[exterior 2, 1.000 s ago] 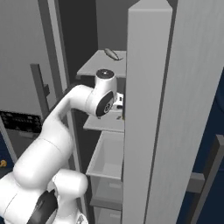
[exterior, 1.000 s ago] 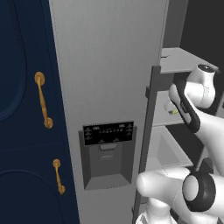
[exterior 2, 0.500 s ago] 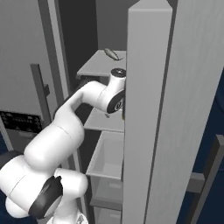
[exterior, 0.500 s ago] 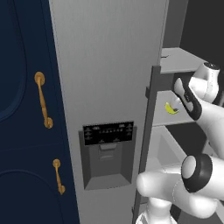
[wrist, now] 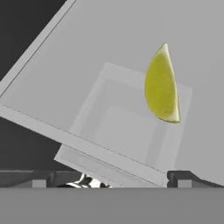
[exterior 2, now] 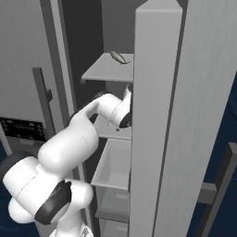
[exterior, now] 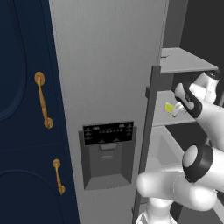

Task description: Grab a lemon wedge from the fridge and one ice cube from the ice bowl, and put them in the glass of lemonade.

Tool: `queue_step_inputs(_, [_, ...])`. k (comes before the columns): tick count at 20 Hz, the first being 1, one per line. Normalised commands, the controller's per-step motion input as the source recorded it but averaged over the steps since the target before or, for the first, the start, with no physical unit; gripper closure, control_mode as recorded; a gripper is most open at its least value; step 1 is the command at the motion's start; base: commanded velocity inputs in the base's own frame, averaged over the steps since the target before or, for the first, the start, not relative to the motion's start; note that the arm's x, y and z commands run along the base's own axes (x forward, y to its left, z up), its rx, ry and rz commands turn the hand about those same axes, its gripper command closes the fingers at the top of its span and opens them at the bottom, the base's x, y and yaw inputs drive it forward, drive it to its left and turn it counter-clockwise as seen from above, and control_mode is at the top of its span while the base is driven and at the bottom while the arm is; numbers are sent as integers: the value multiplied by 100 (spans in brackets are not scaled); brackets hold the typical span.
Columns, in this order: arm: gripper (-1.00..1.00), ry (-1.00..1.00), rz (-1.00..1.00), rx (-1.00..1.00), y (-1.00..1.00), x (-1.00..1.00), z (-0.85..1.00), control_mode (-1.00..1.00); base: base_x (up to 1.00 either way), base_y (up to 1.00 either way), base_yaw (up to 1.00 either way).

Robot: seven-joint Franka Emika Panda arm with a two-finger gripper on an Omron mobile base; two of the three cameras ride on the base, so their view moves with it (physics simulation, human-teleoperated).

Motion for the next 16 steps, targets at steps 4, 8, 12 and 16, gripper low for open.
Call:
queue_step_inputs(4, [-100,-1,12,0,0,38,-6,-100,0,0,0])
queue_step_inputs(8, [-100,-5,2,0,-17,3,5,-100,0,0,0])
queue_step_inputs(12, [-100,-3,-3,0,-8,13,5,-100,0,0,0])
queue_step_inputs(16, [-100,0,-9,0,0,55,4,-100,0,0,0])
